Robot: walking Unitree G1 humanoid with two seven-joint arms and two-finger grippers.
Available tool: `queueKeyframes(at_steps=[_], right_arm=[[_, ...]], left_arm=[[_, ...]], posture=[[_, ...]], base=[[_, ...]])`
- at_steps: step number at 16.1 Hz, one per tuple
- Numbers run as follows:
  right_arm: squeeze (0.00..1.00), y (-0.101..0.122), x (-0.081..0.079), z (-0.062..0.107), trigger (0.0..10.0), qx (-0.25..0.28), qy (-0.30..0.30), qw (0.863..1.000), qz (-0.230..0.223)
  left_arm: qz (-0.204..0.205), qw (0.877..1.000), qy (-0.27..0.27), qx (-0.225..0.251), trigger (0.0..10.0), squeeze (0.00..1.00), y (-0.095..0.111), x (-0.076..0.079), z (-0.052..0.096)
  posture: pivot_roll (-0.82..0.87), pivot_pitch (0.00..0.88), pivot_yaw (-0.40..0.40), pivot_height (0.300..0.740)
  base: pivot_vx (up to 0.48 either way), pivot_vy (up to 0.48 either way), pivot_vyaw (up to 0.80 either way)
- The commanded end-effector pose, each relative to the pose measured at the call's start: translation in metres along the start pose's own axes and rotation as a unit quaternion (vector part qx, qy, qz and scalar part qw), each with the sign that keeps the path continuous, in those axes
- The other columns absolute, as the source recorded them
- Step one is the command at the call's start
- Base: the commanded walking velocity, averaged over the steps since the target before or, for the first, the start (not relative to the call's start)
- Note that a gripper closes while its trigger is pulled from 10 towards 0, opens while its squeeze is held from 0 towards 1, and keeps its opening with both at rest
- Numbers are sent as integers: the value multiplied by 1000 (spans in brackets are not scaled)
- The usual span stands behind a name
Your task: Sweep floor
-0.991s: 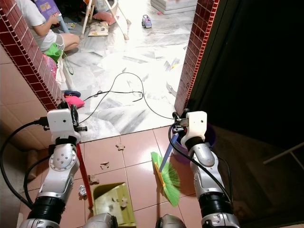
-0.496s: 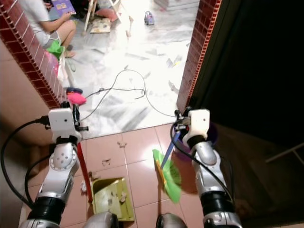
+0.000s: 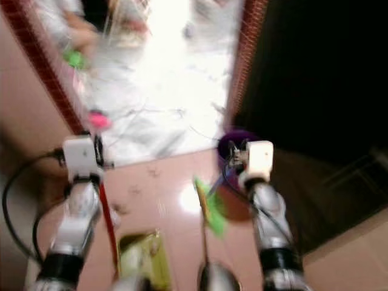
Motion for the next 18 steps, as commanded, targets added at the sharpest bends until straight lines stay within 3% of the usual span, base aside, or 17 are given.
queueKeyframes(at_steps=[1, 3, 4, 6, 11, 16, 18], right_arm=[[0, -2, -1, -1, 10000, -9, 2, 1000, -1], [0, -1, 0, -1, 10000, -8, 3, 1000, 1], [0, -1, 0, -2, 10000, -7, 3, 1000, 1], [0, -1, 0, -3, 10000, -7, 4, 1000, 1], [0, 5, 0, -12, 10000, -1, 15, 1000, 1], [0, 5, -8, -15, 10000, 2, 22, 1000, -5], [0, 3, -10, -14, 10000, 0, 28, 1000, -5]], left_arm=[[1, 1000, -4, 26, 10000, 0, 13, 1, -5], [10, 1000, -6, 14, 10000, 0, 9, 1, -5], [-20, 1000, -10, -13, 10000, 0, -1, 2, -5], [-22, 999, -22, -21, 10000, 0, -7, 2, -3], [-6, 997, -1, -75, 10000, 0, -28, -14, -2], [18, 996, -25, -82, 10000, 0, -33, -12, 2], [0, 997, -27, -75, 10000, 0, -33, -15, 4]], posture=[[-73, 0, 25, 740], [-72, 0, 23, 740], [-70, 0, 22, 740], [-70, 0, 22, 740], [-49, 0, 2, 740], [-26, 0, 4, 740], [-27, 0, 0, 740]], base=[[-368, 0, 0], [-180, 0, 0], [0, 0, 0], [0, 0, 0], [0, 0, 0], [0, 0, 0], [0, 0, 0]])
Point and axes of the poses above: a point about 5 cm out from each wrist's last joint towards the gripper, its own z axis pointing back from the gripper into the wrist, its own y axis along the axis of the wrist's last joint, x = y × z, the point moved 1 cm from there along -z, pointing out of the wrist towards the gripper, and after that the axes turned 11 degrees about z, right-handed, at the moved point
